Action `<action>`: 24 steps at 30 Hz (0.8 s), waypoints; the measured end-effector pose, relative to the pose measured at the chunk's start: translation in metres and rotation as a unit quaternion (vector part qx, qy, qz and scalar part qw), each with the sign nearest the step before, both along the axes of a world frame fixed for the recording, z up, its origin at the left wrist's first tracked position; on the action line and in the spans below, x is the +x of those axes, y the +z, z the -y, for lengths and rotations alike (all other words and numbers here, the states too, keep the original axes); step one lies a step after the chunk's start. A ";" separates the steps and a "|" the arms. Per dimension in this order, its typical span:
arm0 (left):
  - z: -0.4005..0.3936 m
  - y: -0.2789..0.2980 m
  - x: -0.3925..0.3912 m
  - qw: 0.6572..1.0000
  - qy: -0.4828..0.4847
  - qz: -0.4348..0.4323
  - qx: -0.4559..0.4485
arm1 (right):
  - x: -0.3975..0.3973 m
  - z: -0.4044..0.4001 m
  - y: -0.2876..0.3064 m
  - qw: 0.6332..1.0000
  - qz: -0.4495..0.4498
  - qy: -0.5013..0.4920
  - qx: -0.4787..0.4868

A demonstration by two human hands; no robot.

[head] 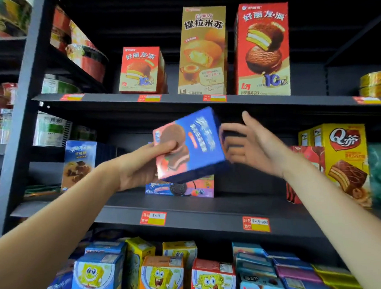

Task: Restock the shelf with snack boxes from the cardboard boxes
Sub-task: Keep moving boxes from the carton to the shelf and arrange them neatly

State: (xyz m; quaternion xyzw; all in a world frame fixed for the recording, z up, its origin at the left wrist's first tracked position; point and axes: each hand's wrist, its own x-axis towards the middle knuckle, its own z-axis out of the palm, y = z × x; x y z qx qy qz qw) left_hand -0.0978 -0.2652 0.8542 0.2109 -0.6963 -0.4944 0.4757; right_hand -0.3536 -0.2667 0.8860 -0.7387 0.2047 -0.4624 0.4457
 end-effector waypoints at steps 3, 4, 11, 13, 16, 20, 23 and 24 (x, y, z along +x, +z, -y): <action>0.009 -0.003 -0.020 0.994 0.092 -0.063 0.007 | -0.003 0.011 -0.025 0.998 -0.004 0.040 0.047; 0.010 -0.003 -0.033 0.991 0.114 -0.071 -0.007 | 0.001 0.013 -0.031 0.999 -0.007 0.029 0.038; 0.037 -0.016 -0.081 0.964 0.243 0.072 -0.078 | -0.021 0.028 -0.038 0.965 -0.007 -0.254 -0.056; 0.050 -0.021 -0.072 0.947 0.283 0.121 -0.092 | -0.046 0.040 -0.038 0.948 -0.067 -0.307 -0.051; 0.067 -0.030 -0.068 0.932 0.322 0.152 -0.075 | -0.064 0.064 -0.040 0.922 -0.160 -0.353 -0.013; 0.078 -0.035 -0.078 0.920 0.331 0.189 -0.093 | -0.069 0.096 -0.047 0.917 -0.201 -0.342 0.035; 0.082 -0.034 -0.088 0.911 0.331 0.215 -0.116 | -0.068 0.113 -0.047 0.914 -0.218 -0.338 0.048; 0.083 -0.033 -0.090 0.910 0.330 0.223 -0.117 | -0.067 0.118 -0.046 0.914 -0.220 -0.338 0.049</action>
